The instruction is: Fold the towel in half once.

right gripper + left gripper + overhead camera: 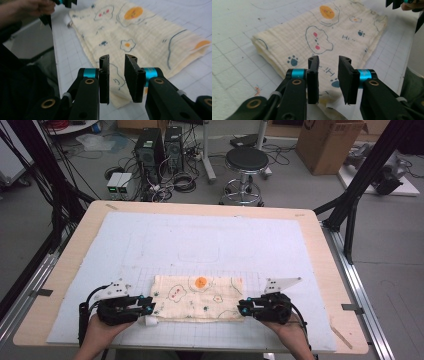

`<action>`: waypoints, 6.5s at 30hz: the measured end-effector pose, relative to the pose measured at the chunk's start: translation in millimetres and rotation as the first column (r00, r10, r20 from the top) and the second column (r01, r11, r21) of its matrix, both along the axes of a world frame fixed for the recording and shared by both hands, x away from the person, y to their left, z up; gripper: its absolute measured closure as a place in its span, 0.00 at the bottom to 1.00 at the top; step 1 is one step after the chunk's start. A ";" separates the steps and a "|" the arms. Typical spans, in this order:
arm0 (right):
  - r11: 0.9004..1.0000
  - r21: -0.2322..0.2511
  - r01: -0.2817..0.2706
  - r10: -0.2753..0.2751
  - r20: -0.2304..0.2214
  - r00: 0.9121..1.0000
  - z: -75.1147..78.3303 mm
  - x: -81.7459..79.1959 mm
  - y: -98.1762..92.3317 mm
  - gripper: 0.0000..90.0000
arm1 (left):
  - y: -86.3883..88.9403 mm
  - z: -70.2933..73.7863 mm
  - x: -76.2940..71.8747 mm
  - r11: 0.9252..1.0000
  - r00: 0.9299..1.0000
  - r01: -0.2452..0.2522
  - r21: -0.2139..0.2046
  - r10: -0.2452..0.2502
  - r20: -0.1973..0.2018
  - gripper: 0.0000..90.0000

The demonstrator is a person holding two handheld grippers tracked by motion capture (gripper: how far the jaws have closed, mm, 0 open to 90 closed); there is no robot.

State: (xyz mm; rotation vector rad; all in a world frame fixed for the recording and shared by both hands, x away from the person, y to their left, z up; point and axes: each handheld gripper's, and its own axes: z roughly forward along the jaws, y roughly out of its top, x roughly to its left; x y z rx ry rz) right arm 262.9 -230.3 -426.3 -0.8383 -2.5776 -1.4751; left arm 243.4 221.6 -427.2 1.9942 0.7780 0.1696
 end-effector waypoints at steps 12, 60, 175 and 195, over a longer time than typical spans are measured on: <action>0.994 -0.105 -0.013 0.012 -0.011 1.000 -14.6 -7.8 2.9 0.76 | 2.1 -14.8 -4.1 0.996 0.997 0.059 0.070 -0.054 -0.058 0.77; 0.997 -0.052 -0.061 0.062 0.015 0.998 2.3 -20.5 1.5 0.66 | 17.5 -0.5 -9.7 0.995 0.997 0.067 -0.071 -0.070 -0.042 0.70; 0.981 -0.019 0.193 -0.189 0.137 0.972 10.5 36.5 13.7 0.33 | -0.3 9.4 38.6 0.995 0.993 -0.090 -0.033 0.092 0.079 0.56; 0.971 0.017 0.238 -0.238 0.153 0.959 14.8 18.2 2.0 0.17 | 14.7 15.9 24.3 0.989 0.986 -0.136 -0.061 0.141 0.092 0.35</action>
